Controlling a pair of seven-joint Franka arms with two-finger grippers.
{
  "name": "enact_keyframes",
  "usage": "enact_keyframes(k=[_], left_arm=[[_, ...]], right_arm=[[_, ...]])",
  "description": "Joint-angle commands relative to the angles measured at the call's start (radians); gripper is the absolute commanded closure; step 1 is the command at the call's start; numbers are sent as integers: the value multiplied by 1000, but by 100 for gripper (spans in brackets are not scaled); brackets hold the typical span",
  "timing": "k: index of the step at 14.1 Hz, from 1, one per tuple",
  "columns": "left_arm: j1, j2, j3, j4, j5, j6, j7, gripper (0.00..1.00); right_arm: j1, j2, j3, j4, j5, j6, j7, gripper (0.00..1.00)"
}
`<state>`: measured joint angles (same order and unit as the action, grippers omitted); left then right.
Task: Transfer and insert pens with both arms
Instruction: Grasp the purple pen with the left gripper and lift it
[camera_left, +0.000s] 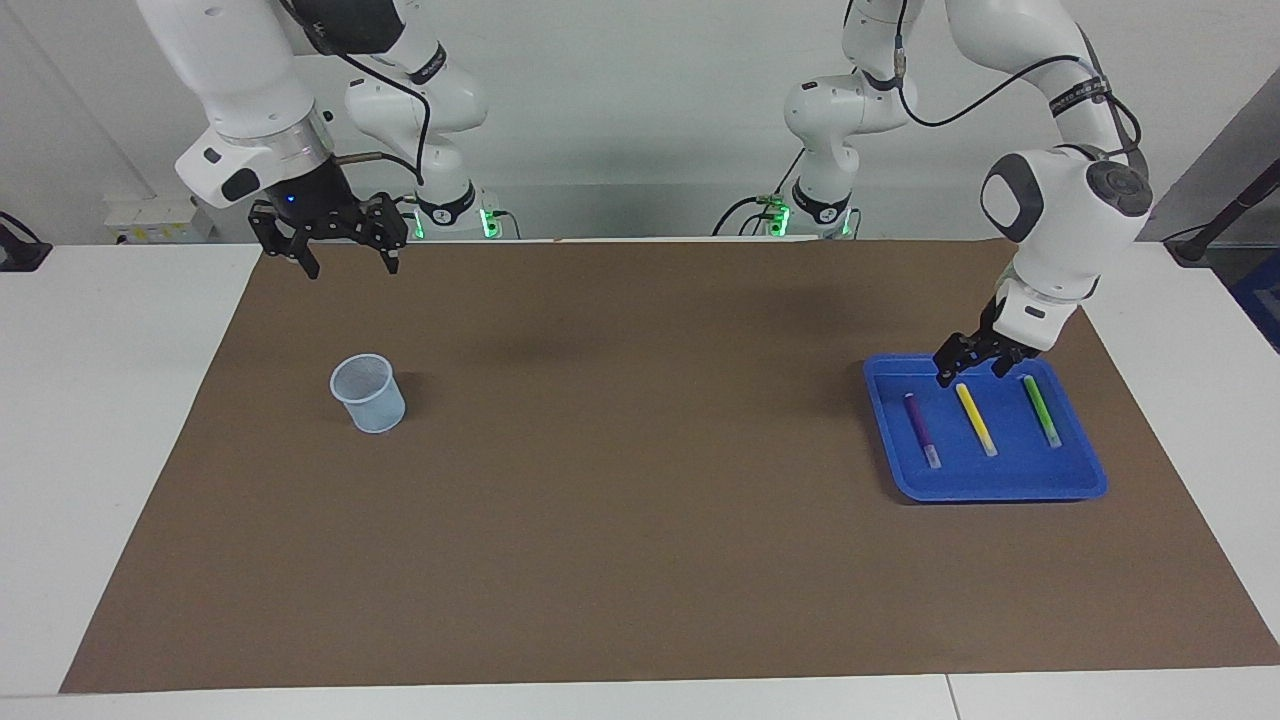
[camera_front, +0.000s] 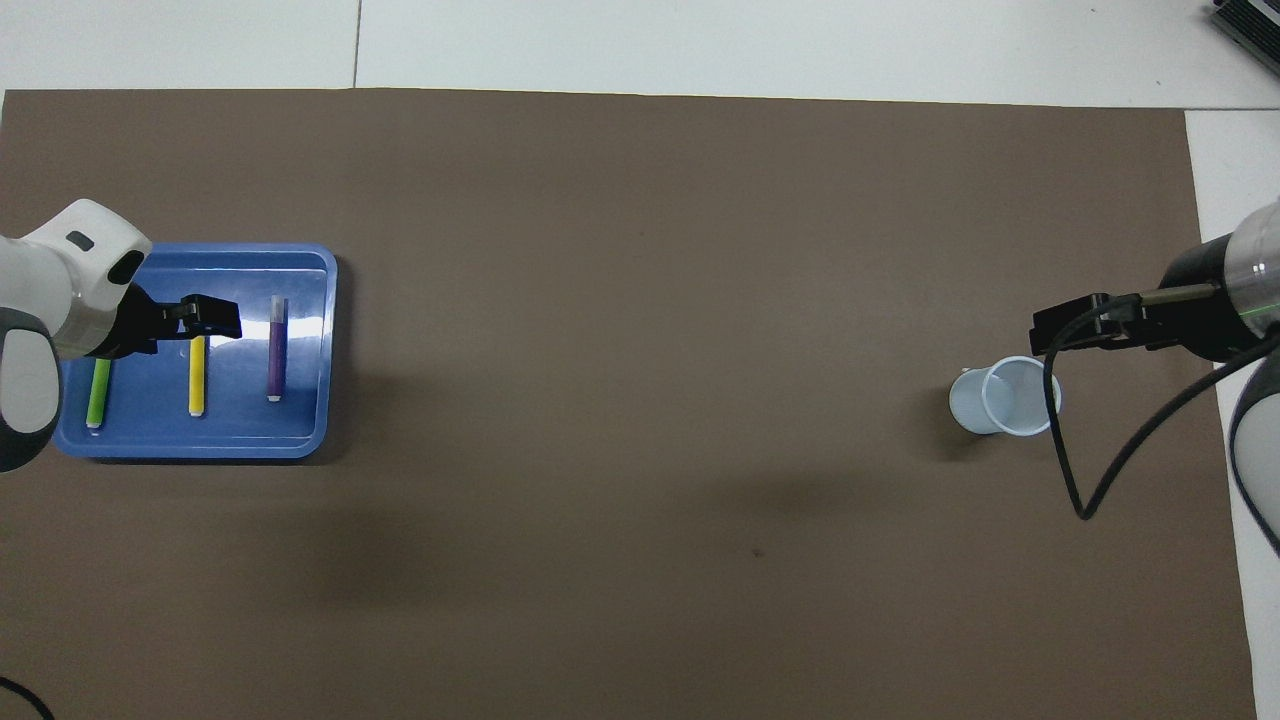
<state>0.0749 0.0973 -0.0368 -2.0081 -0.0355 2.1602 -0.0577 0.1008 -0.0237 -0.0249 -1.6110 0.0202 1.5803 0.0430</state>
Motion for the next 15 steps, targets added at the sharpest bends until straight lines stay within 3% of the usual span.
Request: enact_keyframes(k=[1, 5, 9, 14, 15], left_arm=[[6, 38, -3, -14, -7, 72, 7, 0], [-4, 125, -3, -14, -7, 161, 7, 0], [-7, 173, -5, -15, -7, 165, 7, 0], [-30, 180, -6, -47, -9, 193, -2, 0], [-32, 180, -6, -61, -9, 213, -4, 5]], right_arm=[[4, -57, 5, -108, 20, 67, 8, 0], [4, -105, 5, -216, 73, 119, 58, 0], [4, -117, 3, -270, 124, 179, 115, 0], [28, -125, 3, -332, 214, 250, 224, 0], [36, -127, 5, -340, 214, 257, 242, 0]])
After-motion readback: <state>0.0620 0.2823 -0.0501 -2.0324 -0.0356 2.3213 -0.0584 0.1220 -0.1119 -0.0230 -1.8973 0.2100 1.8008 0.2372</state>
